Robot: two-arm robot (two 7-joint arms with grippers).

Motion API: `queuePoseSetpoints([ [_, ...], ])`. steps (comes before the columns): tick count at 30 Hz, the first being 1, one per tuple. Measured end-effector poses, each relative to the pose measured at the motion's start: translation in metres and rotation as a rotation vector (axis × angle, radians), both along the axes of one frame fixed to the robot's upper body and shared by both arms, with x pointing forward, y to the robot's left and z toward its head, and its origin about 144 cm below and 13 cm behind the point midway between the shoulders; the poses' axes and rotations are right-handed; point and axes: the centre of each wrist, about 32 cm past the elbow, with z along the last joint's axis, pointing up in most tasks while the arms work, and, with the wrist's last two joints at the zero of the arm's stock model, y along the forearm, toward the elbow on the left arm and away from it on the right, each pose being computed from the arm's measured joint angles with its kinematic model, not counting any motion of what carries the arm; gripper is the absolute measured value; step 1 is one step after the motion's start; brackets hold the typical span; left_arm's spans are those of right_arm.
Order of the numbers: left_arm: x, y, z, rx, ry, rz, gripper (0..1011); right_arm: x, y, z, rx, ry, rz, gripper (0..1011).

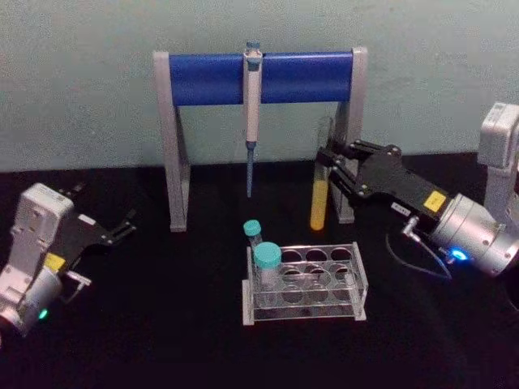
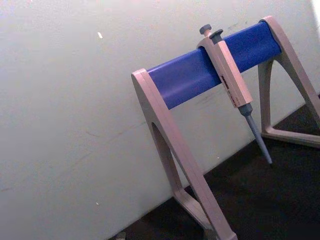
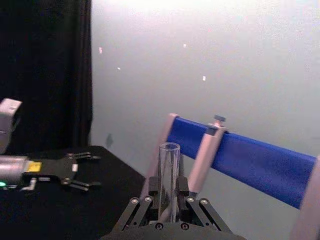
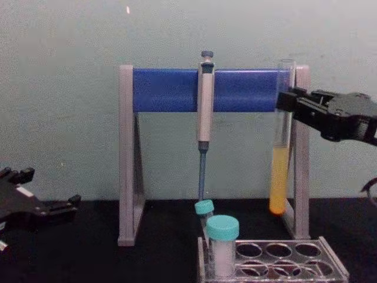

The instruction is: Pick up the test tube from the test tube rack, shake it, then place it back into the test tube rack.

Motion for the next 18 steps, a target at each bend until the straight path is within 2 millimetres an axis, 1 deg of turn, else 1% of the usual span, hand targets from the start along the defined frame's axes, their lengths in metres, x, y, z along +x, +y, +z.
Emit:
queuePoseSetpoints([
  [9, 0.000, 0.000, 0.000, 0.000, 0.000, 0.000, 1001, -0.005, 0.004, 0.001, 0.002, -0.001, 0.082, 223],
  [14, 0.000, 0.000, 0.000, 0.000, 0.000, 0.000, 1001, -0.013, -0.001, -0.001, 0.008, 0.006, 0.121, 223],
  [18, 0.000, 0.000, 0.000, 0.000, 0.000, 0.000, 1001, -0.021, -0.010, -0.002, 0.004, 0.015, 0.120, 223],
])
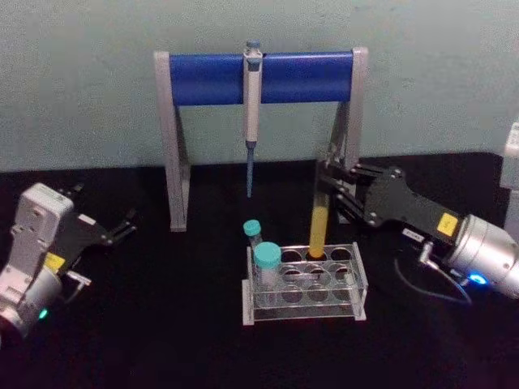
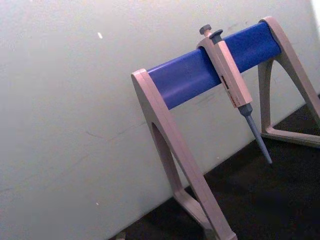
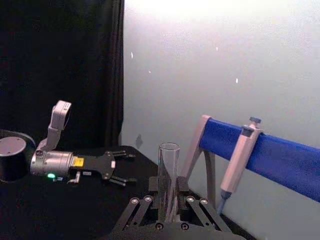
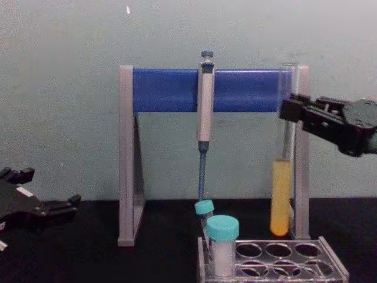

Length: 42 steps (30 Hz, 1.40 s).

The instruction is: Pick up the test tube from the test tube rack, shake it, then place it back into the test tube rack.

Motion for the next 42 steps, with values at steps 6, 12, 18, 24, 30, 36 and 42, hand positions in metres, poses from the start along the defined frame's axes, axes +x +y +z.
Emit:
queuePoseSetpoints([
  [6, 0.000, 0.000, 0.000, 0.000, 0.000, 0.000, 1001, -0.007, -0.011, 0.000, -0.013, 0.005, -0.037, 223],
  [12, 0.000, 0.000, 0.000, 0.000, 0.000, 0.000, 1001, -0.007, -0.018, 0.002, -0.034, 0.001, -0.092, 223],
  [18, 0.000, 0.000, 0.000, 0.000, 0.000, 0.000, 1001, -0.001, -0.017, 0.005, -0.042, -0.010, -0.121, 223],
  [24, 0.000, 0.000, 0.000, 0.000, 0.000, 0.000, 1001, 0.008, -0.011, 0.007, -0.045, -0.009, -0.119, 223],
  [30, 0.000, 0.000, 0.000, 0.000, 0.000, 0.000, 1001, 0.016, -0.004, 0.007, -0.043, -0.005, -0.101, 223],
  [36, 0.000, 0.000, 0.000, 0.000, 0.000, 0.000, 1001, 0.018, 0.004, 0.007, -0.035, -0.001, -0.066, 223],
  [42, 0.000, 0.000, 0.000, 0.000, 0.000, 0.000, 1001, 0.017, 0.011, 0.007, -0.020, 0.007, -0.015, 223],
])
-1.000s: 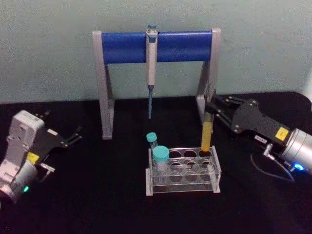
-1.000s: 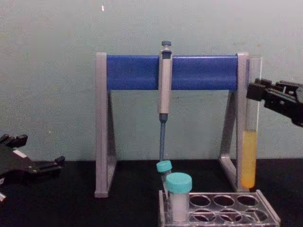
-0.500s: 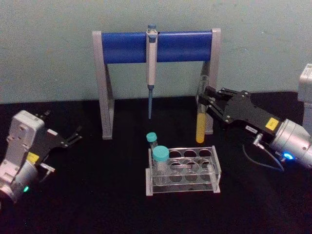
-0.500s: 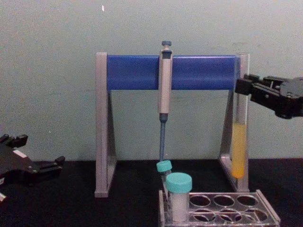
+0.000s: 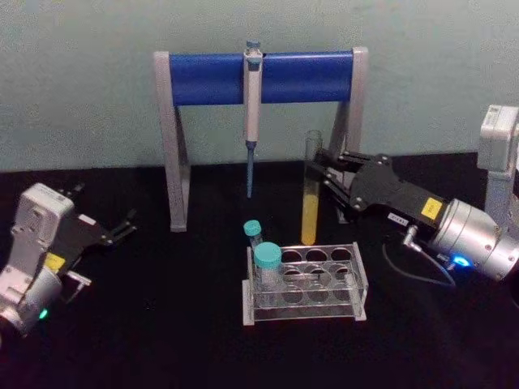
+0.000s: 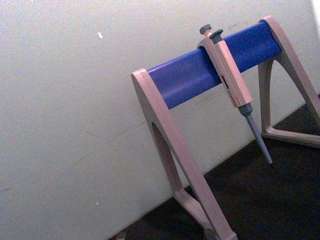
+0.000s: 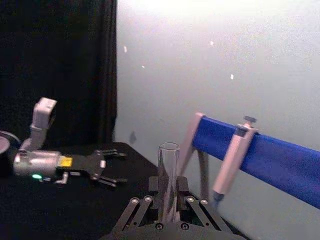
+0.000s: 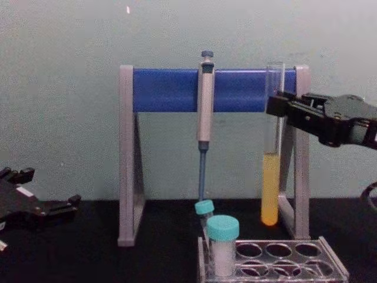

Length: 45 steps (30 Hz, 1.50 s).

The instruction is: Pick up the test tube from the test tube rack, shake it, then place it back into the test tube rack.

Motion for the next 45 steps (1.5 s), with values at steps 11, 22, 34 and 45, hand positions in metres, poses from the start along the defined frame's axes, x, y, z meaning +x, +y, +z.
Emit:
queuePoseSetpoints([
  [11, 0.000, 0.000, 0.000, 0.000, 0.000, 0.000, 1001, -0.011, -0.001, 0.000, 0.004, 0.008, 0.069, 223],
  [22, 0.000, 0.000, 0.000, 0.000, 0.000, 0.000, 1001, -0.024, -0.019, -0.001, -0.005, 0.017, 0.045, 223],
  [34, 0.000, 0.000, 0.000, 0.000, 0.000, 0.000, 1001, -0.018, -0.030, -0.001, -0.024, 0.014, -0.050, 223],
  [45, 0.000, 0.000, 0.000, 0.000, 0.000, 0.000, 1001, -0.001, -0.023, 0.000, -0.028, 0.017, -0.077, 223],
])
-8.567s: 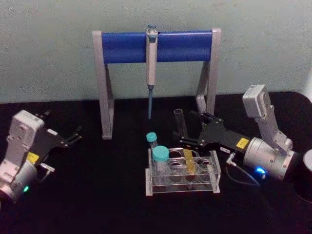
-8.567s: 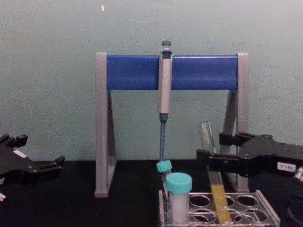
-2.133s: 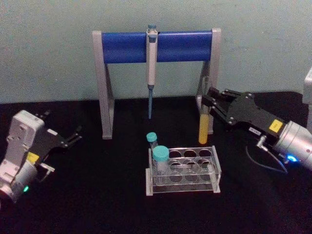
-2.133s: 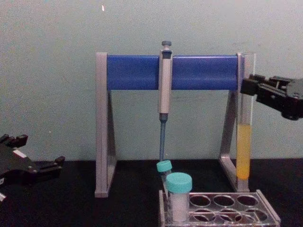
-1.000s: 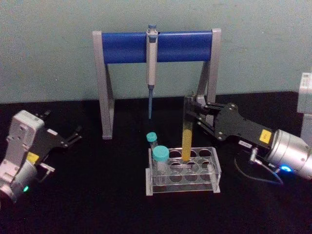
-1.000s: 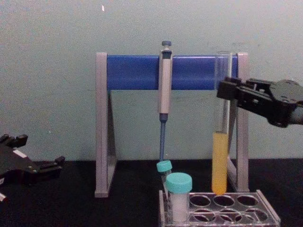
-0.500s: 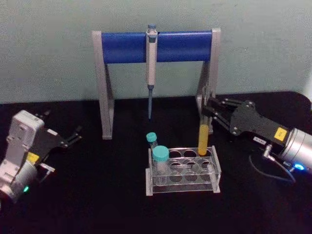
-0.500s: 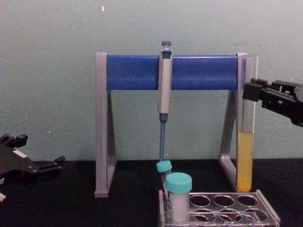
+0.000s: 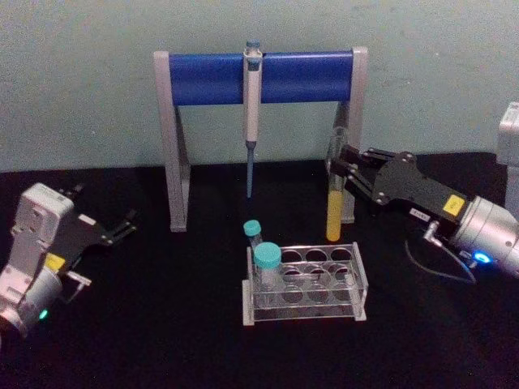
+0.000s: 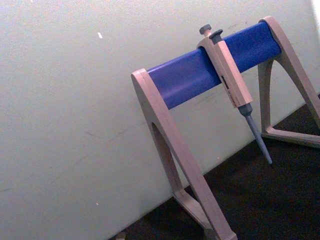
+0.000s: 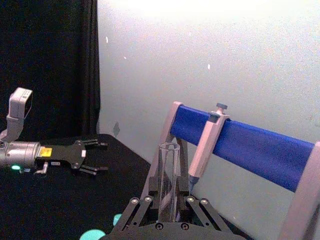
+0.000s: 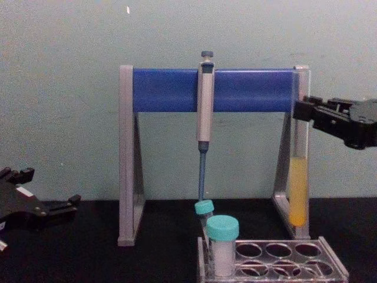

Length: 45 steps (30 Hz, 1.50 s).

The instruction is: Pick up the test tube from the test tube rack, shake it, then place it back into the test tube rack.

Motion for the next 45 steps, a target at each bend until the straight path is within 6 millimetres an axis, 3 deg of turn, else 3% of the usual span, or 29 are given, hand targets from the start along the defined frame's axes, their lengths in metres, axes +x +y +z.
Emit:
queuePoseSetpoints([
  [17, 0.000, 0.000, 0.000, 0.000, 0.000, 0.000, 1001, -0.001, 0.017, 0.002, 0.032, 0.002, 0.106, 223],
  [30, 0.000, 0.000, 0.000, 0.000, 0.000, 0.000, 1001, -0.011, 0.012, -0.004, 0.033, 0.018, 0.127, 223],
  [45, 0.000, 0.000, 0.000, 0.000, 0.000, 0.000, 1001, -0.007, 0.012, -0.011, 0.003, 0.022, 0.094, 223],
])
